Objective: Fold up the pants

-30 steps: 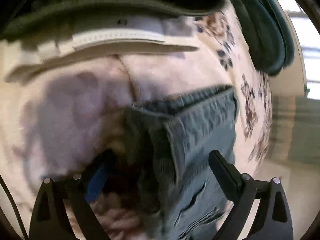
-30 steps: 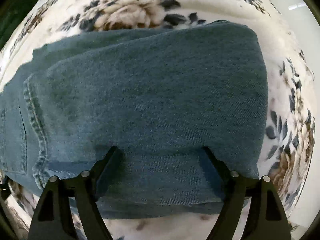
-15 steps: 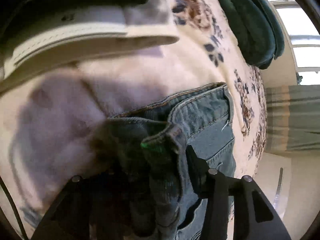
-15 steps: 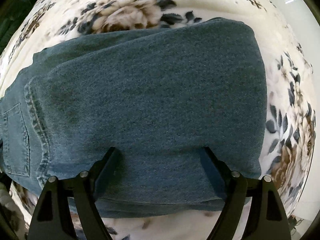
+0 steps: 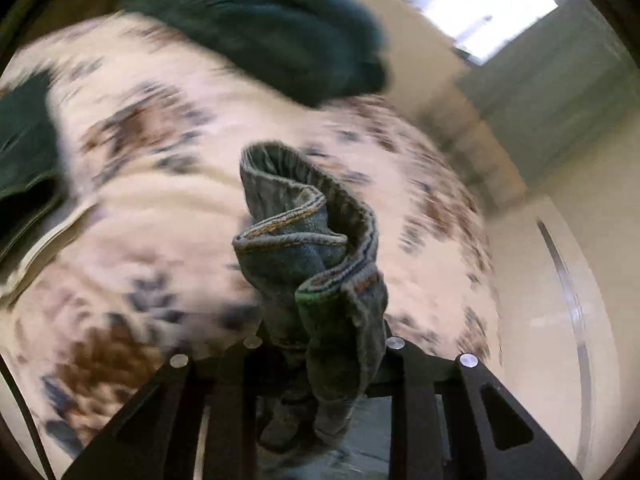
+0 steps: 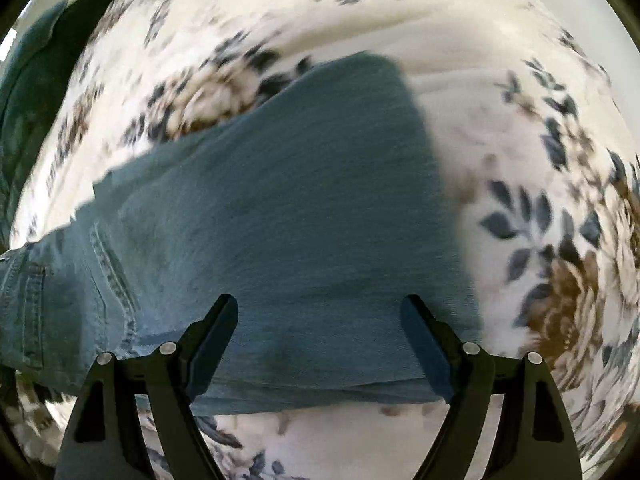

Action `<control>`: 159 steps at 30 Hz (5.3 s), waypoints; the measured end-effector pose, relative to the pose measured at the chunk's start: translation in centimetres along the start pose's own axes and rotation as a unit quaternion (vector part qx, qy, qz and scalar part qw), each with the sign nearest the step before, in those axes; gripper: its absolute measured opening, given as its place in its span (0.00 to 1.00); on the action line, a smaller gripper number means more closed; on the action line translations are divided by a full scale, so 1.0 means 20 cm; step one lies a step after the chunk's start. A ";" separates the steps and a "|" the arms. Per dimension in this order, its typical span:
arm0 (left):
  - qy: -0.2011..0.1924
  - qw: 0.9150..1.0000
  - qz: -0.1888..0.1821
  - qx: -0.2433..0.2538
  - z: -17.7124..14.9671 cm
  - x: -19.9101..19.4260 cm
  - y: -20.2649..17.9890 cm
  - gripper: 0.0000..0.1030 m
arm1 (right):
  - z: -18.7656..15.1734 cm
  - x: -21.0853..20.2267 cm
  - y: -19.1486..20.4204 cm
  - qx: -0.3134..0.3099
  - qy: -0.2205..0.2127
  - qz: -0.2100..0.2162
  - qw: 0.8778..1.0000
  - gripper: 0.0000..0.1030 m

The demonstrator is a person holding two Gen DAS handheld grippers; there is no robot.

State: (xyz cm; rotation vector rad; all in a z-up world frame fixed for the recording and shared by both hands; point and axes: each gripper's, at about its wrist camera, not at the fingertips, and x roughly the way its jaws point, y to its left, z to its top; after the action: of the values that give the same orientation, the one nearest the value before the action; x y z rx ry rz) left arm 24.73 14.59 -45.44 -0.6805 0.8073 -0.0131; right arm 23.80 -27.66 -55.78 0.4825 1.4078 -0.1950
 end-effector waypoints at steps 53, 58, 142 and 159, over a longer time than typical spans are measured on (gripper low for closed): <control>0.144 0.976 0.153 0.052 -0.43 0.33 -0.15 0.93 | 0.23 -0.14 -0.19 0.011 -0.015 0.214 0.977 0.10; 0.167 0.971 0.146 0.084 -0.40 0.43 -0.24 0.93 | 0.16 -0.14 -0.41 0.040 -0.001 0.199 0.979 0.07; 0.283 0.933 0.077 0.211 -0.22 1.15 -0.43 0.67 | 0.17 0.08 -0.48 0.071 0.058 0.237 0.967 0.69; 0.283 0.935 0.074 0.202 -0.36 0.97 -0.45 0.74 | -0.03 0.13 -0.60 0.105 0.072 0.157 0.979 0.30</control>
State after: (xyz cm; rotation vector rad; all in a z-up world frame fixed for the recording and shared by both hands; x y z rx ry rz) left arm 35.72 -1.57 -56.68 -0.2152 1.3626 -0.2416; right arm 18.78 -37.64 -60.86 0.9008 1.4371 -0.0528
